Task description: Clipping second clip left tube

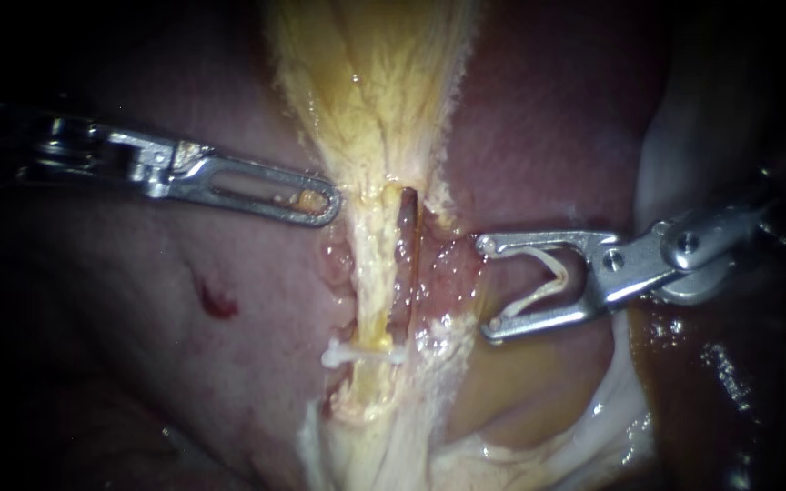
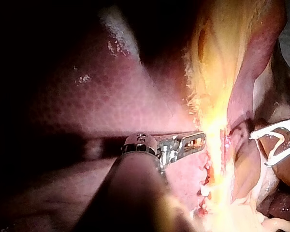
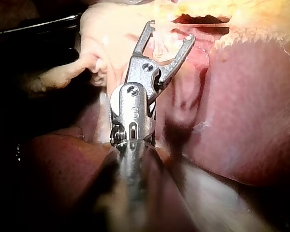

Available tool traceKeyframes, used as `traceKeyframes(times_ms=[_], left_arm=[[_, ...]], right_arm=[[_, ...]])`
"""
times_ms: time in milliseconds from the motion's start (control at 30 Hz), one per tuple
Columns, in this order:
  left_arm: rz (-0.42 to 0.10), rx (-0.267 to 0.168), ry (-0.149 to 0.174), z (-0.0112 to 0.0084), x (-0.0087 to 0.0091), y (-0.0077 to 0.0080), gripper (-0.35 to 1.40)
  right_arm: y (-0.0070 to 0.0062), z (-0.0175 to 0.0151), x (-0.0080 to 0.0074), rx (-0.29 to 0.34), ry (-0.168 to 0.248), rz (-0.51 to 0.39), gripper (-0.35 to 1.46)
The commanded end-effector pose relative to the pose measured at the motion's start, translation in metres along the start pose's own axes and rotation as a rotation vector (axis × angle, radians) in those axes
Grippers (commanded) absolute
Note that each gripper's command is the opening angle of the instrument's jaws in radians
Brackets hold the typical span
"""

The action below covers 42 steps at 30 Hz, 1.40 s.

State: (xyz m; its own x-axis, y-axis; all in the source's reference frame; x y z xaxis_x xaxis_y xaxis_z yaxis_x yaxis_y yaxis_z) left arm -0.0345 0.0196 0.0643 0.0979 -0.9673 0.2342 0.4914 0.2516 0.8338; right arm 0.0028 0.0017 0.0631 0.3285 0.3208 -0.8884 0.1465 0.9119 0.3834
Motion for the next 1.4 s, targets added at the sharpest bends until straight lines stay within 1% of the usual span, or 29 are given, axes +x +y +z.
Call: traceKeyframes(times_ms=[33, 133, 233, 300, 433, 533, 633, 700, 767, 933, 1067, 1267, 1400], left_arm=[[0.0, -0.001, 0.0, 0.0001, 0.0, 0.0, -0.35], [0.0, 0.0, 0.001, -0.0002, 0.0, 0.0, -0.35], [-0.001, 0.002, 0.003, -0.0013, -0.0001, -0.0001, -0.35], [-0.003, -0.003, 0.0, -0.0022, -0.0004, -0.0002, -0.35], [-0.009, -0.015, -0.004, -0.005, -0.0014, -0.0006, -0.35], [-0.015, -0.014, -0.015, -0.0069, -0.0021, -0.0012, -0.35], [-0.021, -0.018, -0.025, -0.0084, -0.0026, -0.0018, -0.35], [-0.023, -0.018, -0.028, -0.0089, -0.0028, -0.002, -0.35], [-0.024, -0.016, -0.029, -0.0091, -0.0028, -0.0021, -0.35], [-0.023, -0.017, -0.031, -0.009, -0.0026, -0.002, -0.35], [-0.023, -0.018, -0.031, -0.0089, -0.0026, -0.002, -0.35], [-0.022, -0.022, -0.035, -0.0084, -0.0023, -0.0023, -0.35], [-0.023, -0.023, -0.036, -0.0083, -0.0023, -0.0023, -0.35]], right_arm=[[0.0, 0.0, 0.0, 0.0, 0.001, 0.0, 0.5], [0.0, 0.0, 0.0, 0.0, 0.001, 0.0, 0.5], [0.0, 0.0, 0.0, -0.001, 0.004, 0.0, 0.5], [0.0, 0.0, 0.0, -0.001, 0.004, 0.0, 0.5], [0.0, 0.0, 0.0, -0.001, 0.006, -0.006, 0.5], [0.0, 0.0, 0.0, -0.001, 0.006, -0.006, 0.5], [0.0, 0.0, 0.0, 0.001, 0.01, 0.0, 0.5], [0.0, 0.0, 0.0, 0.004, 0.012, 0.006, 0.5], [0.0, 0.0, 0.0, 0.005, 0.015, 0.006, 0.5], [-0.0001, 0.0004, 0.0002, 0.012, 0.027, 0.023, 0.5], [-0.0001, 0.0013, 0.0003, 0.017, 0.033, 0.04, 0.5], [-0.0003, 0.004, 0.0001, 0.032, 0.04, 0.068, 0.5], [-0.0006, 0.0065, -0.0003, 0.048, 0.042, 0.083, 0.5]])
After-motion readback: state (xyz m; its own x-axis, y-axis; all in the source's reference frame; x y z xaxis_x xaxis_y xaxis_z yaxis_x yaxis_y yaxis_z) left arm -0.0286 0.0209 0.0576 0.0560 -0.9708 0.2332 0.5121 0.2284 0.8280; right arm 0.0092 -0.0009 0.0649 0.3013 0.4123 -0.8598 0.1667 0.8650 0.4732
